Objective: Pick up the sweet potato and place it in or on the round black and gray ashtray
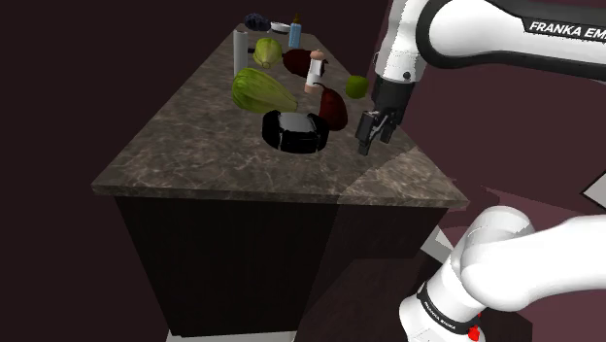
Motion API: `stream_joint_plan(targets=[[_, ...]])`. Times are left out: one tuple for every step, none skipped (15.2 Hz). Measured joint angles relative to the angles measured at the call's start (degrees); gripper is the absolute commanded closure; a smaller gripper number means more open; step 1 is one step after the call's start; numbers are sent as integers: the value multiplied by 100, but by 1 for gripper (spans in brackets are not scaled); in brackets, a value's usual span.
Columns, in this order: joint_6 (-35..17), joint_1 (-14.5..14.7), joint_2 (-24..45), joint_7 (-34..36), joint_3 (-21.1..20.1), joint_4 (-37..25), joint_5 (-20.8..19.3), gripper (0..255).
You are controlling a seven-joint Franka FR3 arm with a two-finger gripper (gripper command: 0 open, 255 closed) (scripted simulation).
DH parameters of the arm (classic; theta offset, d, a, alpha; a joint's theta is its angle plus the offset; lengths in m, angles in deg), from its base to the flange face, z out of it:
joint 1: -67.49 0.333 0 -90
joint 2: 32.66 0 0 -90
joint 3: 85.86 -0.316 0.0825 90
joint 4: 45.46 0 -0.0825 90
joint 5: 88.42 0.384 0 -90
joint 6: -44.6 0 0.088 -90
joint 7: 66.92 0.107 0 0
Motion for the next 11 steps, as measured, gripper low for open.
stream_joint_plan(targets=[[0, 0, 0, 0, 0, 0, 0, 0], [-30, -11, 75, -87, 59, -54, -38, 0], [-56, -16, 200, -196, 120, -163, -76, 0], [-80, -31, 315, -350, 219, -268, -134, 0], [-141, -44, 505, -515, 320, -417, -190, 0], [-208, -50, 624, -672, 411, -485, -235, 0], [-261, -57, 821, -838, 508, -646, -278, 0], [-275, -69, 977, -1021, 615, -806, -324, 0], [-380, -73, 1174, -1189, 713, -913, -355, 0], [-456, -64, 1342, -1323, 777, -1020, -366, 0], [-504, -67, 1547, -1497, 873, -1197, -383, 0]])
